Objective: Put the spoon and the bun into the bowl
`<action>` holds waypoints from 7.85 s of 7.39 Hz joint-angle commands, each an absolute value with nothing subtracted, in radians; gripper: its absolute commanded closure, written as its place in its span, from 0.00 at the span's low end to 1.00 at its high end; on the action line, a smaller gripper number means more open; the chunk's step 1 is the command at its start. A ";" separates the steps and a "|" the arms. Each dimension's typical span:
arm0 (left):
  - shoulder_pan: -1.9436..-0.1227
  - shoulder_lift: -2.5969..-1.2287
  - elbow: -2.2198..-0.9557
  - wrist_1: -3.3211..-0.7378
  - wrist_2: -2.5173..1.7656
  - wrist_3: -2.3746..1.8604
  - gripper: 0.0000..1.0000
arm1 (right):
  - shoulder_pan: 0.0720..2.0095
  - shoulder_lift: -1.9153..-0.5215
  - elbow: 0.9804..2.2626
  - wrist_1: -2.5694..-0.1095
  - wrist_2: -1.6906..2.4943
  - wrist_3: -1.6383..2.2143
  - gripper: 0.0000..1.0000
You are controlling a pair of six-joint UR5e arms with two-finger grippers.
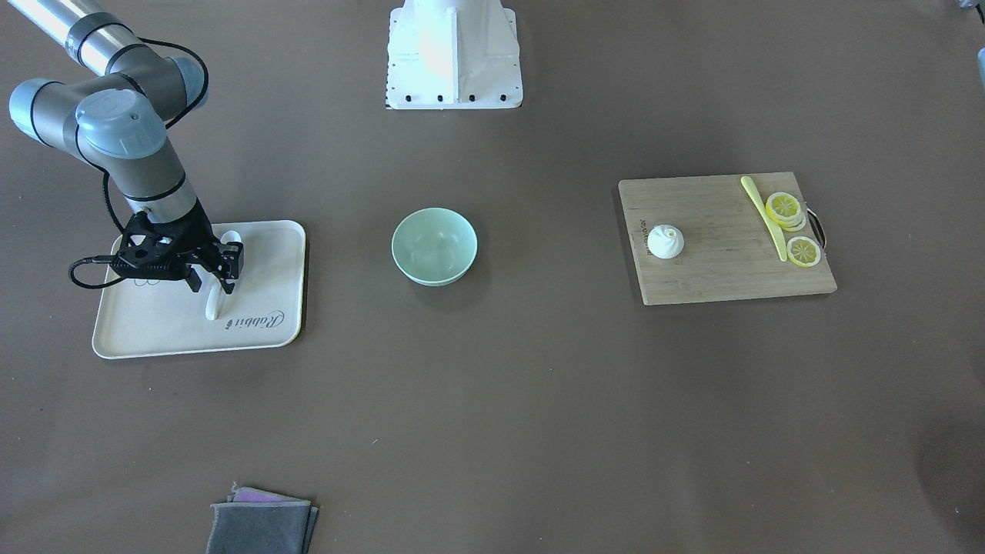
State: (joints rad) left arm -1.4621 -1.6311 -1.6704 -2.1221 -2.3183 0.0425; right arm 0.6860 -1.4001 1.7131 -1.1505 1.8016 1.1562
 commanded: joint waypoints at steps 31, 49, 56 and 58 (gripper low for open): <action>-0.693 -1.674 -1.781 -2.309 -1.863 -0.804 0.02 | 1.421 -1.596 1.949 -1.717 2.334 0.044 0.00; -0.368 -2.253 -1.543 -2.284 -1.503 -1.120 0.42 | 1.514 -1.689 1.922 -1.717 2.353 -0.058 0.00; -0.368 -2.260 -1.543 -2.284 -1.480 -1.118 0.03 | 1.516 -1.690 1.919 -1.718 2.358 -0.055 0.00; -0.368 -2.260 -1.545 -2.284 -1.480 -1.118 0.03 | 1.516 -1.690 1.921 -1.717 2.359 -0.055 0.00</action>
